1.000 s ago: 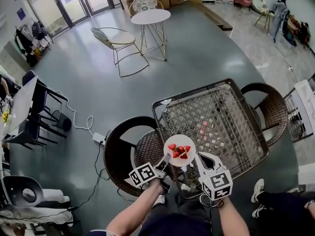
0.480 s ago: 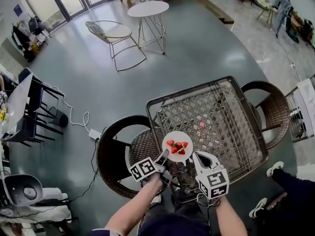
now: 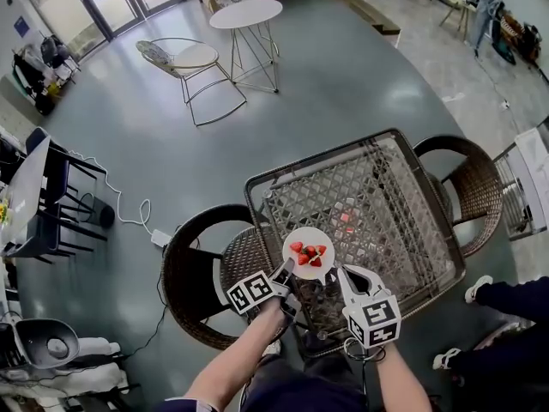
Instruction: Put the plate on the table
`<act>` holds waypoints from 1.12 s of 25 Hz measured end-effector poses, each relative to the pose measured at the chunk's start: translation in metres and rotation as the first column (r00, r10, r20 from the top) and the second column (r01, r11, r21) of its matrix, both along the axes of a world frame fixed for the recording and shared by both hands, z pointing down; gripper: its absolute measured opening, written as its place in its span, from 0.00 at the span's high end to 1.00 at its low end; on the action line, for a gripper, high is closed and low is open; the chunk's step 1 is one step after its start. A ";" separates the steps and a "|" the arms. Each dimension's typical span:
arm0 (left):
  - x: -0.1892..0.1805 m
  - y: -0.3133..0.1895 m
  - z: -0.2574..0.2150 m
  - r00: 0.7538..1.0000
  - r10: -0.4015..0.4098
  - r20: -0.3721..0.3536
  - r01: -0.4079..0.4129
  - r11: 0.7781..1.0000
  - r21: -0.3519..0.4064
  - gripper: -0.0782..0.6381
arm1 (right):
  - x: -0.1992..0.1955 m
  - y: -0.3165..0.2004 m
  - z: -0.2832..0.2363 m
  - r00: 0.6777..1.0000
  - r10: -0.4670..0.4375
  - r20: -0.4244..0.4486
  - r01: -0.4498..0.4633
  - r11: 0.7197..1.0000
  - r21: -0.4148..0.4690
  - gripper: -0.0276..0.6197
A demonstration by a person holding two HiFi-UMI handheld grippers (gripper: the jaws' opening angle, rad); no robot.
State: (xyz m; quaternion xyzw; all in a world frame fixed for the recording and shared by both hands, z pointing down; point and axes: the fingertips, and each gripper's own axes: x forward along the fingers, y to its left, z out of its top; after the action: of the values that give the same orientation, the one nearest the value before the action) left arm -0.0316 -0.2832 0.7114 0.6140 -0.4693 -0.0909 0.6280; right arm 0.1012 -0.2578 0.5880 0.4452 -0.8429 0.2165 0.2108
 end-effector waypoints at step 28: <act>0.005 -0.003 0.016 0.920 0.192 0.343 -0.186 0.981 -0.049 0.84 | 0.009 0.010 0.007 1.000 0.011 0.007 -0.010 1.000 -0.022 0.95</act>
State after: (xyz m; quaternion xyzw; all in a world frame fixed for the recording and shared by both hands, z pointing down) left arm -0.0265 -0.2862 0.7270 0.6578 -0.5116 0.0830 0.5465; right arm 0.1103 -0.2478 0.5953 0.4466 -0.8389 0.2283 0.2116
